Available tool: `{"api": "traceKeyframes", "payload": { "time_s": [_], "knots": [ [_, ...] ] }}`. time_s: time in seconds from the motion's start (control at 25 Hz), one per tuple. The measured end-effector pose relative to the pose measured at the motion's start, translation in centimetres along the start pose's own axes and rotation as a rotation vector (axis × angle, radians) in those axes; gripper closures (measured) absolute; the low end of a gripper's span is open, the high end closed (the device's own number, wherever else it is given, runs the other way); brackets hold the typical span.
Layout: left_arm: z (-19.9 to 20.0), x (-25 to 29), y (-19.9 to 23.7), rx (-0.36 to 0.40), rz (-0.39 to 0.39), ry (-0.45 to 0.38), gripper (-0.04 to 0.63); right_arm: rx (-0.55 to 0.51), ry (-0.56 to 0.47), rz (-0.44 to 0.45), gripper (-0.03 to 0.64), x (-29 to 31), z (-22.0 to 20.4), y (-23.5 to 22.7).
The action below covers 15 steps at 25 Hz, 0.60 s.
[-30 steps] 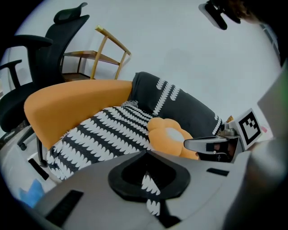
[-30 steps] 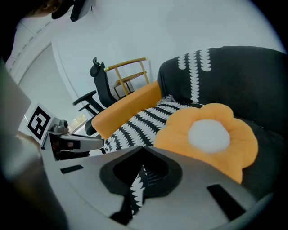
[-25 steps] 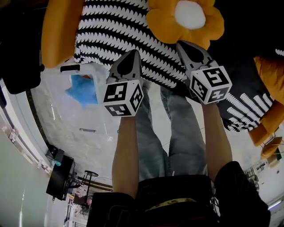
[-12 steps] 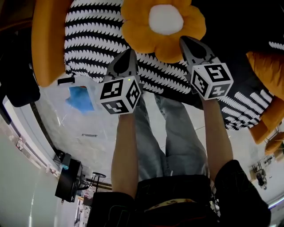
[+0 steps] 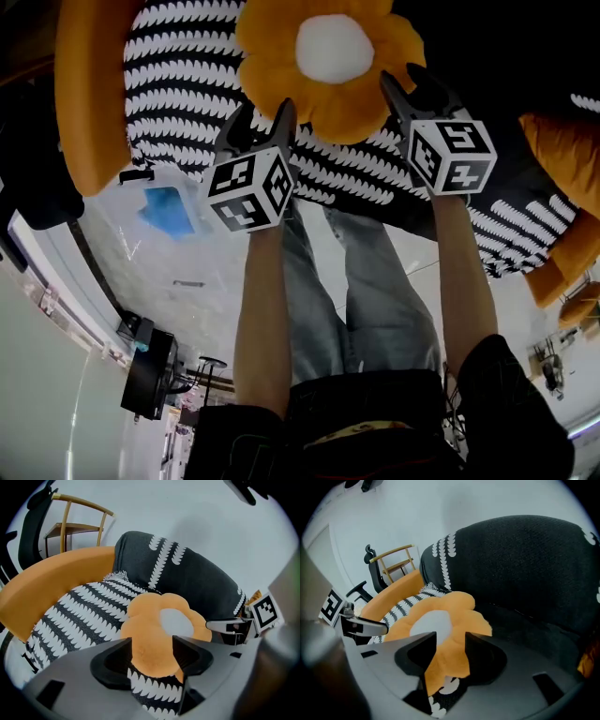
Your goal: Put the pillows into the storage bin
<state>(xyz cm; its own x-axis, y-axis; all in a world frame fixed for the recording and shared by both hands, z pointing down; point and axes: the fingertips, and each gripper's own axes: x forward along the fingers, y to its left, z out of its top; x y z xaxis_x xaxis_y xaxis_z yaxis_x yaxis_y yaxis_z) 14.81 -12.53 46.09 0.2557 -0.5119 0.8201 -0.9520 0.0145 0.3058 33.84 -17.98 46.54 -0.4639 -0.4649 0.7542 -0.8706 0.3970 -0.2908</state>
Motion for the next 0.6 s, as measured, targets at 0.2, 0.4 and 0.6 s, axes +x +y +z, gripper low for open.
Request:
{"api": "traceKeyframes", "payload": {
  "time_s": [0.2, 0.4, 0.6],
  "knots": [
    [-0.2, 0.8, -0.1, -0.133, 0.024, 0.039, 0.235, 0.021, 0.043, -0.061, 0.366, -0.1, 0.3, -2.4],
    [-0.9, 2.2, -0.6, -0.156, 0.035, 0.071, 0.210, 0.069, 0.073, -0.080, 0.289, 0.7, -0.6, -4.3],
    [-1.7, 3.7, -1.8, -0.171, 0.015, 0.102, 0.250, 0.110, 0.120, -0.043, 0.285, 1.9, -2.0, -5.4]
  ]
}}
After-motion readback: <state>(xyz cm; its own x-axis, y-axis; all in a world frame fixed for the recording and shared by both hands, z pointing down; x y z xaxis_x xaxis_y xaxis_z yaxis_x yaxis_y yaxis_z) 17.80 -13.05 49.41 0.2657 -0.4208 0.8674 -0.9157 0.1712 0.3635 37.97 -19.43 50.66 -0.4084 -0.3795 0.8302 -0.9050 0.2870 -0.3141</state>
